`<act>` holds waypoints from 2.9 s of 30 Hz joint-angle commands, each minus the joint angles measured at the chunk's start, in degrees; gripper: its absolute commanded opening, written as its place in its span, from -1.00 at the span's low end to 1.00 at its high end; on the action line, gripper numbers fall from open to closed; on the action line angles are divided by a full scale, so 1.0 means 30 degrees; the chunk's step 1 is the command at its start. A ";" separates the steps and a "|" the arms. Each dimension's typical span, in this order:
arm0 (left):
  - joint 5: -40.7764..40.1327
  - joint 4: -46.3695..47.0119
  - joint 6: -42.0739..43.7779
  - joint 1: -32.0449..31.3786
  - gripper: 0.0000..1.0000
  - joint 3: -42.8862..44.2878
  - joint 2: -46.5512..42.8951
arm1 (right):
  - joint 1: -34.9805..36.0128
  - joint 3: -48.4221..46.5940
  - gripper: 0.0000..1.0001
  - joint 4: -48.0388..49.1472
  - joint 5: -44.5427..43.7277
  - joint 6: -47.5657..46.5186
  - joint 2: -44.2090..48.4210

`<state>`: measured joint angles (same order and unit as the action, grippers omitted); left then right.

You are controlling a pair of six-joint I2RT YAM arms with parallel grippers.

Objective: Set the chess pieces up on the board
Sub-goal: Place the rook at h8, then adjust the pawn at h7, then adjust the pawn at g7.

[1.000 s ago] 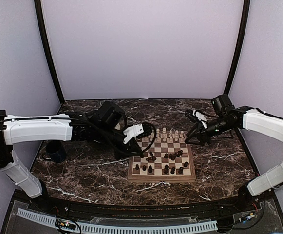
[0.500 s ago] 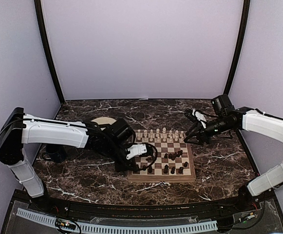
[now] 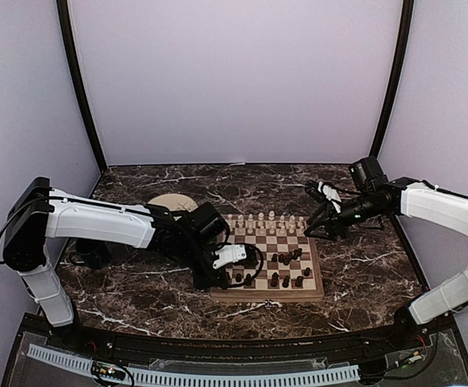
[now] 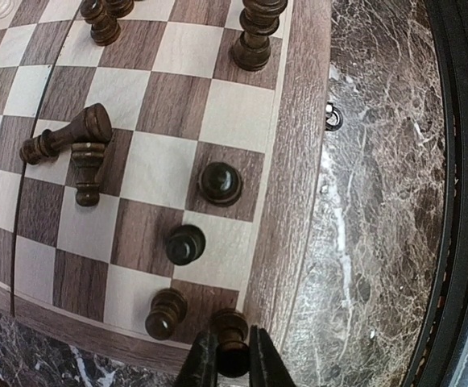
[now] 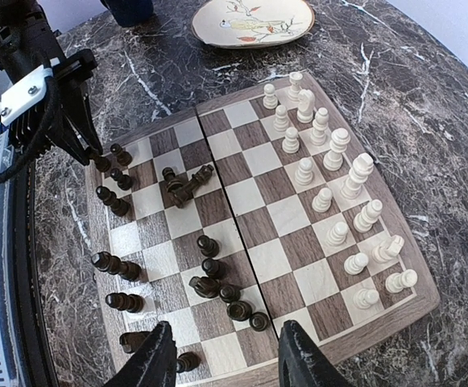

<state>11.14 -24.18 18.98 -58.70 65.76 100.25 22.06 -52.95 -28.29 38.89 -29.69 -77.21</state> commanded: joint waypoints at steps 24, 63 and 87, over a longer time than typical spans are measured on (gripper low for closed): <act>-0.0857 -0.0142 0.0006 -0.0219 -0.10 0.0606 0.0483 | -0.0056 0.0159 -0.12 0.0056 -0.0002 -0.0286 -0.0015; 0.0604 -0.1743 -0.0597 -0.0444 -1.00 0.3979 0.2334 | -0.0053 0.0324 -0.12 -0.0001 -0.0079 -0.0400 0.0333; -0.0879 -0.1691 -0.0436 -0.0444 -1.00 0.4739 0.3176 | -0.0075 0.0364 -0.12 -0.0024 -0.0096 -0.0448 0.0307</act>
<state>9.04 -28.03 16.97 -59.75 78.41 109.97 22.06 -52.23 -28.73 38.72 -30.83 -77.23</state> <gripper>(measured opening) 0.009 0.440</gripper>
